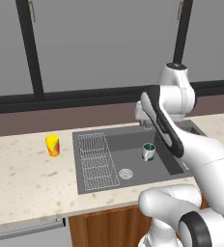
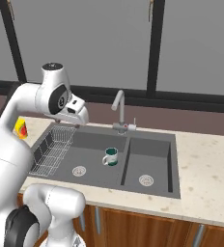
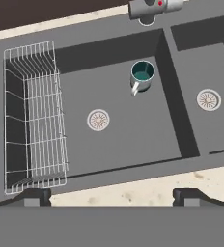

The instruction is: Move any existing items from the left basin to the right basin for drying. Then move the cup from the counter to the left basin of the sink for washing.

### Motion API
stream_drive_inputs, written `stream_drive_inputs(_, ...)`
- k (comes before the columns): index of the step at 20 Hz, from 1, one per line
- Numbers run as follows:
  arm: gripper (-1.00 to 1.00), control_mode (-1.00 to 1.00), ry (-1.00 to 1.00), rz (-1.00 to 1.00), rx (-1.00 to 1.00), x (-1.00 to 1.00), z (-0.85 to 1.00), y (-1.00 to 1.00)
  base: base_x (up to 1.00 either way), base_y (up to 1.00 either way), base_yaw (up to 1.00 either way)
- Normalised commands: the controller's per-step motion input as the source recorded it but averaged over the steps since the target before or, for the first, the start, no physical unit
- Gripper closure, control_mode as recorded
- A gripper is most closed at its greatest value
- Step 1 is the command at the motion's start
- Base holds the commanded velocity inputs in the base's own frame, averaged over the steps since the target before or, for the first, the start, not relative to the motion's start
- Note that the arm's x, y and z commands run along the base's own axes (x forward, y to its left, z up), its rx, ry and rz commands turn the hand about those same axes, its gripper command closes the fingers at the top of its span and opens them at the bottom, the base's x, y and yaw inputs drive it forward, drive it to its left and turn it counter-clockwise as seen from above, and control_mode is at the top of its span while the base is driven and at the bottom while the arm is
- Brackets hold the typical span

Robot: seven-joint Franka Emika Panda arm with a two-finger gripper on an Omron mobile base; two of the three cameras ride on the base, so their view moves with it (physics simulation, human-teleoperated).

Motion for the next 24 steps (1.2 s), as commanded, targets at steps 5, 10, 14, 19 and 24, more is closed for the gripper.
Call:
stream_drive_inputs(5, -1.0, -1.0, 0.0, -0.19, 0.0, 0.0, -0.2, 0.0, 0.0, 0.0, 0.0)
stream_drive_inputs(10, -1.0, -1.0, 0.0, -0.17, 0.0, 0.0, -0.26, 0.0, 0.0, 0.0, 0.0)
stream_drive_inputs(14, -1.0, -1.0, 0.0, -0.09, -0.01, 0.0, -0.33, 0.0, 0.0, 0.0, 0.0)
stream_drive_inputs(19, -1.0, -1.0, 0.0, -0.05, -0.03, 0.0, -0.31, 0.0, 0.0, 0.0, 0.0)
stream_drive_inputs(24, -1.0, -1.0, 0.0, -0.04, -0.01, 0.01, -0.18, 0.0, 0.0, 0.0, 0.0)
